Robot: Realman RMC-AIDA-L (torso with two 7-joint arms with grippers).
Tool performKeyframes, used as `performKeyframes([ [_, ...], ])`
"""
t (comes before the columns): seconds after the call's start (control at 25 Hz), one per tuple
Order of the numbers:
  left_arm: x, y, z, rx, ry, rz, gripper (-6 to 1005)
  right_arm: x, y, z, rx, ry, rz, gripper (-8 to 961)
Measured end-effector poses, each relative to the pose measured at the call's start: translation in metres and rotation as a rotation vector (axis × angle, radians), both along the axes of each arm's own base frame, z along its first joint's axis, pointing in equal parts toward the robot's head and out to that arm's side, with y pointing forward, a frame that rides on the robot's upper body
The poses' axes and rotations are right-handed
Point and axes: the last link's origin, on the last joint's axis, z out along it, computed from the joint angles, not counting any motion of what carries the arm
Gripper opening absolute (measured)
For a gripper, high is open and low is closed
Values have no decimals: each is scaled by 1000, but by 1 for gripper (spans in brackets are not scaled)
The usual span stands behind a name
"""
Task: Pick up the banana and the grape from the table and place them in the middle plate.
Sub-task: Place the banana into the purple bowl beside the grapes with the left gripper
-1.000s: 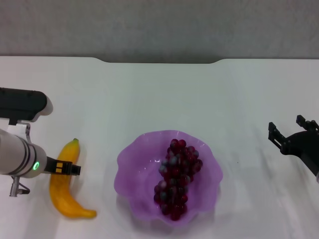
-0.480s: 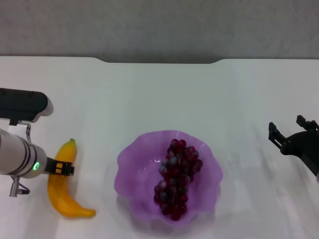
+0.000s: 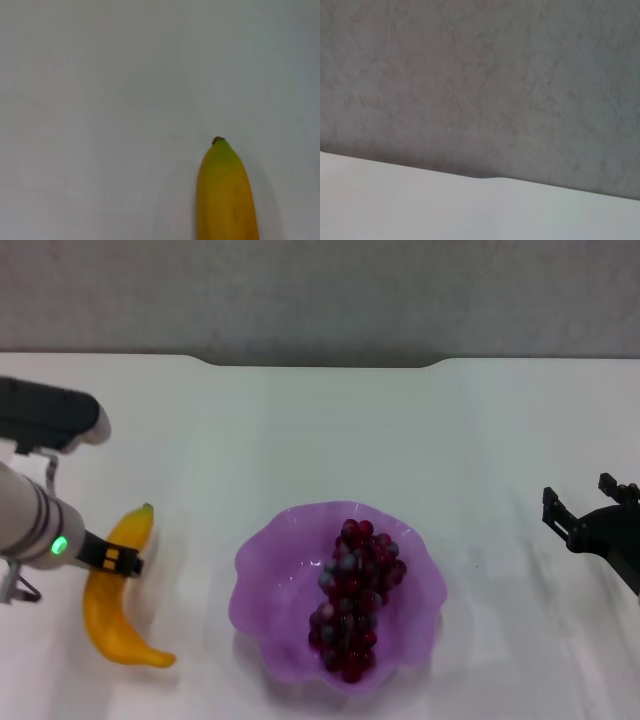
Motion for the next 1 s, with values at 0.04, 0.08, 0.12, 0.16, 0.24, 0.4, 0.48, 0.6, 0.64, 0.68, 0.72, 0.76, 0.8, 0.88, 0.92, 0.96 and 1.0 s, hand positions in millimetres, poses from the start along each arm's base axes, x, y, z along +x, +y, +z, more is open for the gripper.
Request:
performKeyframes([
  [0.04,2,0,4,-10,4,-6,488,0,0,0,0,0,0,792],
  [0.08,6,1,9,-16,5,-12,488,0,0,0,0,0,0,792],
  [0.12,9,1,14,-23,7,-20,488,0,0,0,0,1,0,792],
  [0.16,14,1,20,-29,9,-31,488,0,0,0,-1,1,0,792],
  [0.24,23,2,30,-25,3,-48,488,0,0,0,-1,0,0,792],
  [0.4,40,3,33,2,-74,-54,488,-1,0,-1,-3,0,1,792],
  [0.48,46,1,28,-17,-127,-50,488,-1,0,-1,-5,-1,4,792],
  [0.6,61,-7,12,-83,-230,-61,487,-2,0,-2,-9,-1,8,792],
  [0.64,66,-10,5,-111,-262,-71,487,-2,0,-2,-9,-1,7,792],
  [0.68,70,-12,-1,-132,-291,-81,487,-2,0,-2,-9,-1,8,792],
  [0.72,77,-15,-9,-160,-335,-99,487,-2,0,-2,-9,-1,7,792],
  [0.76,80,-16,-12,-170,-353,-108,487,-2,0,-2,-9,0,7,792],
  [0.8,85,-18,-19,-188,-388,-123,487,-2,0,-2,-9,1,8,792],
  [0.88,90,-20,-27,-213,-440,-142,487,-3,0,-2,-9,2,9,792],
  [0.92,92,-19,-29,-219,-465,-151,487,-3,0,-3,-9,2,9,792],
  [0.96,93,-18,-30,-220,-482,-161,487,-3,0,-3,-9,2,9,792],
  [1.0,92,-16,-29,-211,-500,-170,487,-3,0,-3,-10,2,9,792],
])
